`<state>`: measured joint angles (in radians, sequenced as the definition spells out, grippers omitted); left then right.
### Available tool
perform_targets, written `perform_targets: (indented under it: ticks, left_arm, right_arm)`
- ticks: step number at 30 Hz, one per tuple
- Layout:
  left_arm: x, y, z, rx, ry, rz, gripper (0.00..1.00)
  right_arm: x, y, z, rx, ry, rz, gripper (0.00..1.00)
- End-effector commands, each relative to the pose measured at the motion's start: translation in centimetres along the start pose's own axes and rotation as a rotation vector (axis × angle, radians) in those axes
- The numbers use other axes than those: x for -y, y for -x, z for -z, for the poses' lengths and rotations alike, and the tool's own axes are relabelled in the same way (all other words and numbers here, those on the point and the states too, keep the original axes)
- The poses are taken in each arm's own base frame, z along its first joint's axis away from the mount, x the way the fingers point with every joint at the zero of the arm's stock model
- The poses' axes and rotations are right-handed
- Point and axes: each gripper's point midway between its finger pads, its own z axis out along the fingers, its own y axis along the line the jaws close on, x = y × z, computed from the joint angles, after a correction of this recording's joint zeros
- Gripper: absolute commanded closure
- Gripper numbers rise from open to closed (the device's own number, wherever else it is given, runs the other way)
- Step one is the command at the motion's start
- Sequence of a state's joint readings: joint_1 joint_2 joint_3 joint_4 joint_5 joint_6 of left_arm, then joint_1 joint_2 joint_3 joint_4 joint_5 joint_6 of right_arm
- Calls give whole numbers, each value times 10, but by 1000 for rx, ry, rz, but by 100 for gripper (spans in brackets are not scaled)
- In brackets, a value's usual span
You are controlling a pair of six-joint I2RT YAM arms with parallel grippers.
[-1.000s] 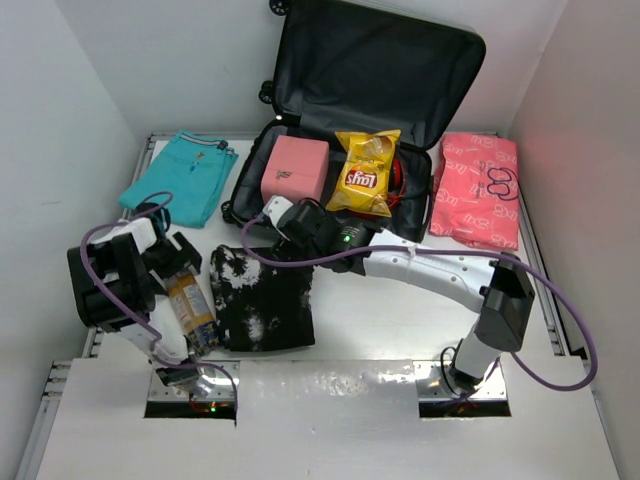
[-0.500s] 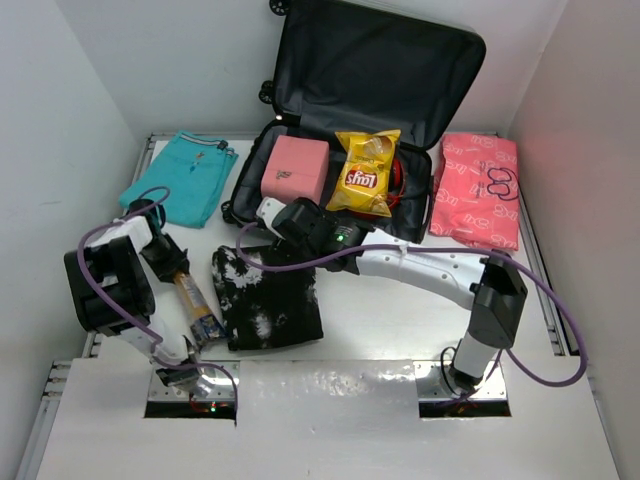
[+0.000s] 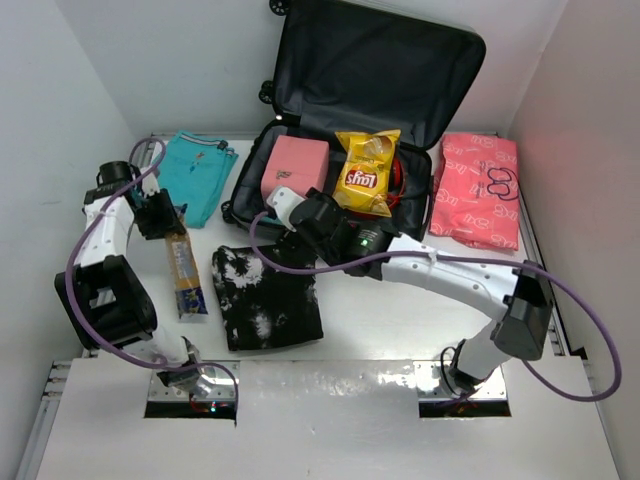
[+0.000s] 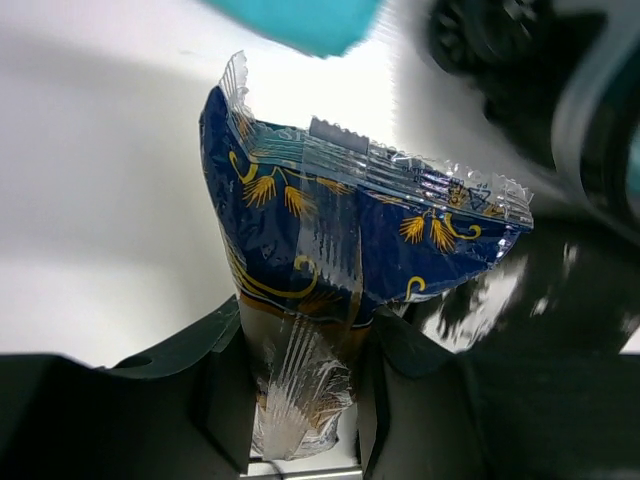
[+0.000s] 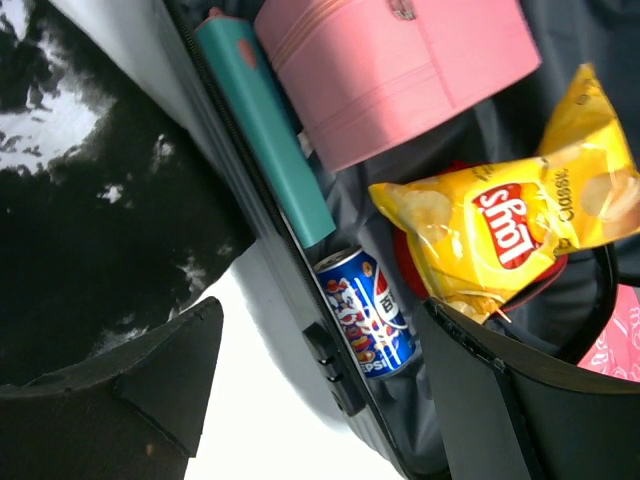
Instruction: Pack the luggage
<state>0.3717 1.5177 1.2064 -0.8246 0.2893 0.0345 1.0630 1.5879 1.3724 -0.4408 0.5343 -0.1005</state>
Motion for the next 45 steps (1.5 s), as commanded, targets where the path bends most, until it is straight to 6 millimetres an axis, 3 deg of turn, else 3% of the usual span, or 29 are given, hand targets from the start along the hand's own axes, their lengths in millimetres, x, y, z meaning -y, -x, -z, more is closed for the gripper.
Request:
perform_targets:
  ticks: [1, 8, 13, 16, 17, 18, 19, 20, 21, 22, 23, 25, 26, 27, 29, 33, 37, 42, 45]
  left_arm:
    - [33, 15, 27, 71, -162, -240, 100]
    - [82, 71, 84, 264, -225, -578, 100]
    - [149, 91, 114, 405, -238, -865, 100]
    - [211, 87, 130, 506, -269, -1043, 100]
    - [228, 88, 137, 556, -264, -1091, 100]
    - [267, 68, 143, 578, -330, -1189, 100]
    - [302, 50, 150, 589, -388, -1264, 100]
    - [318, 41, 152, 580, -414, -1293, 100]
    - [337, 31, 138, 532, -437, -1327, 100]
    - [356, 28, 151, 562, -453, -1362, 100]
    - [382, 2, 152, 561, -458, -1439, 100]
    - [412, -19, 148, 586, -448, -1539, 100]
    - [432, -40, 151, 604, -466, -1593, 100]
    - [446, -53, 137, 580, -479, -1643, 100]
    - [471, -59, 139, 639, -475, -1680, 100]
    - [498, -71, 107, 665, -453, -1792, 100]
    - [509, -88, 75, 674, -438, -1867, 100]
    - [490, -114, 22, 547, -397, -1992, 100]
    - [479, -124, 2, 498, -373, -1999, 100]
  right_arm:
    - [14, 9, 13, 65, -52, -61, 23]
    - [26, 9, 25, 107, -98, -104, 23]
    - [43, 6, 35, 126, -173, -135, 23]
    - [72, 4, 53, 134, -281, -174, 23]
    - [93, -5, 61, 106, -382, -192, 24]
    - [111, -9, 74, 103, -447, -217, 24]
    - [137, -26, 86, 51, -568, -246, 25]
    - [150, -35, 94, 30, -623, -272, 25]
    - [167, -42, 111, 36, -669, -317, 25]
    - [177, -55, 118, 16, -702, -341, 25]
    - [190, -71, 125, -3, -742, -394, 25]
    - [199, -89, 145, 10, -777, -430, 26]
    - [202, -94, 152, 17, -794, -432, 26]
    - [203, -100, 158, 12, -814, -435, 26]
    - [206, -116, 172, -9, -847, -433, 26]
    - [218, -139, 211, -58, -974, -473, 27]
    - [222, -152, 233, -44, -999, -500, 27]
    - [220, -154, 235, -47, -975, -499, 26]
    - [222, -147, 237, -45, -959, -514, 26]
